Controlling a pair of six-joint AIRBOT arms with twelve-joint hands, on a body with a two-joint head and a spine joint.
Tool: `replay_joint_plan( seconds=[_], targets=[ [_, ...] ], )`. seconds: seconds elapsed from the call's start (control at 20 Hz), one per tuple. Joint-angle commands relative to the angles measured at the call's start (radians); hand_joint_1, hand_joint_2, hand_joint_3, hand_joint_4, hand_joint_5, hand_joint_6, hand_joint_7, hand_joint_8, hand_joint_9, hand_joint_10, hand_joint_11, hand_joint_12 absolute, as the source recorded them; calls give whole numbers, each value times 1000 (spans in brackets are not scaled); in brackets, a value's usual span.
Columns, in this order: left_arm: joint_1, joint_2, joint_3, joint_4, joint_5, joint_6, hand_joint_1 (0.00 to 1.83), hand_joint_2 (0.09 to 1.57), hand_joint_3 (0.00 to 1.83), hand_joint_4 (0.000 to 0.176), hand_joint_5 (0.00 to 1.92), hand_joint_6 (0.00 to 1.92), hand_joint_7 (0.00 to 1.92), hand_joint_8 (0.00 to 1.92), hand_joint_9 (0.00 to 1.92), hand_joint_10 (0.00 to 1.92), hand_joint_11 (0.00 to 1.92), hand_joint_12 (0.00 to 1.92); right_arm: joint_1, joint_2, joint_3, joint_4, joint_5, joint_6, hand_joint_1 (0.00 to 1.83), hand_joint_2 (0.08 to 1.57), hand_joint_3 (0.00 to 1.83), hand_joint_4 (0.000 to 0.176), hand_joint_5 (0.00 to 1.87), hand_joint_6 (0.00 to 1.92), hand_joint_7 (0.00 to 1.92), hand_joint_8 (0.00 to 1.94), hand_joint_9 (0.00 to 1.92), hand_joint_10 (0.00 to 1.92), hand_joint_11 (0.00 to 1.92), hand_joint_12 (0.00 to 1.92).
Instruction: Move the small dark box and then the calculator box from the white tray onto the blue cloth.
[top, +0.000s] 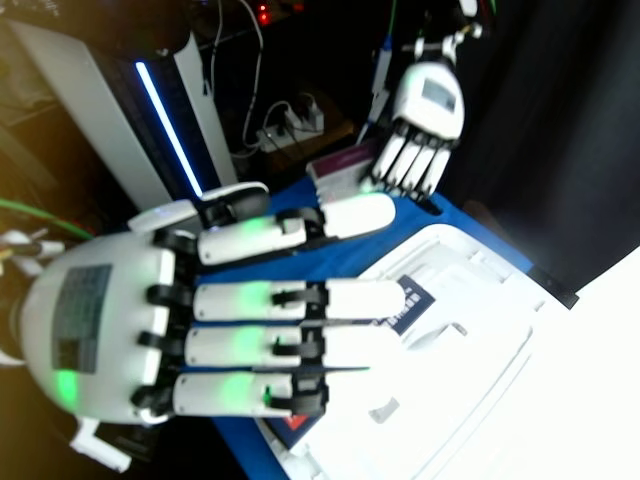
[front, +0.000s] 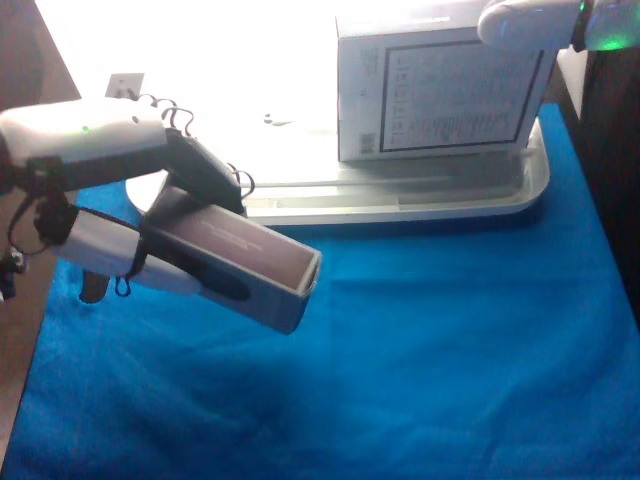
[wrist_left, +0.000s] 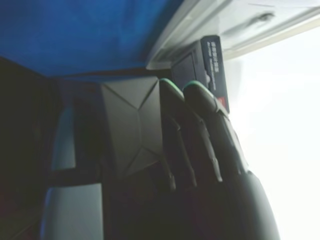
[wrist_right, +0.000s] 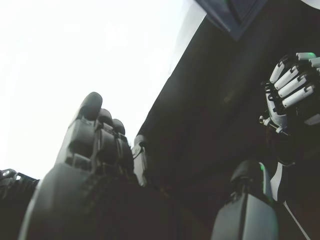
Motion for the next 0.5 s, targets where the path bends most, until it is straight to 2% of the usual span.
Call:
replay_joint_plan(
  seconds=[0.0, 0.05, 0.2, 0.35, 0.4, 0.45],
  targets=[
    [0, -10, 7, -48, -75, -13, 1214, 1156, 0, 0, 935, 875, 853, 1407, 723, 1532, 666, 1791, 13, -2, -1, 39, 112, 9, 459, 755, 0, 176, 0, 0, 35, 3, 119, 8, 0, 813],
    [9, -20, 12, -51, -74, -14, 1206, 1172, 2, 0, 908, 933, 834, 1391, 658, 1249, 499, 1583, 13, -2, -1, 39, 112, 9, 459, 754, 0, 176, 0, 0, 32, 1, 112, 3, 0, 787],
    [37, -44, 26, -54, -64, -17, 1197, 1169, 1, 0, 928, 944, 830, 1347, 669, 936, 396, 1464, 13, -2, -2, 38, 112, 9, 444, 745, 0, 176, 0, 0, 10, 1, 100, 4, 0, 761],
    [53, -55, 32, -48, -50, -22, 1185, 1183, 2, 0, 900, 993, 805, 1379, 666, 923, 381, 1447, 13, -2, -2, 35, 112, 9, 445, 745, 0, 176, 0, 0, 0, 0, 69, 1, 0, 568],
    [55, -59, 36, -28, -41, -39, 1182, 1190, 1, 0, 894, 1009, 784, 1404, 649, 905, 358, 1432, 13, -2, -2, 34, 112, 9, 451, 744, 0, 176, 0, 0, 0, 0, 65, 0, 0, 551],
    [55, -63, 42, 1, -33, -64, 1188, 1184, 0, 0, 919, 966, 787, 1401, 659, 921, 377, 1458, 13, -2, -2, 33, 112, 9, 450, 746, 0, 176, 0, 0, 1, 0, 87, 3, 0, 642]
  ],
)
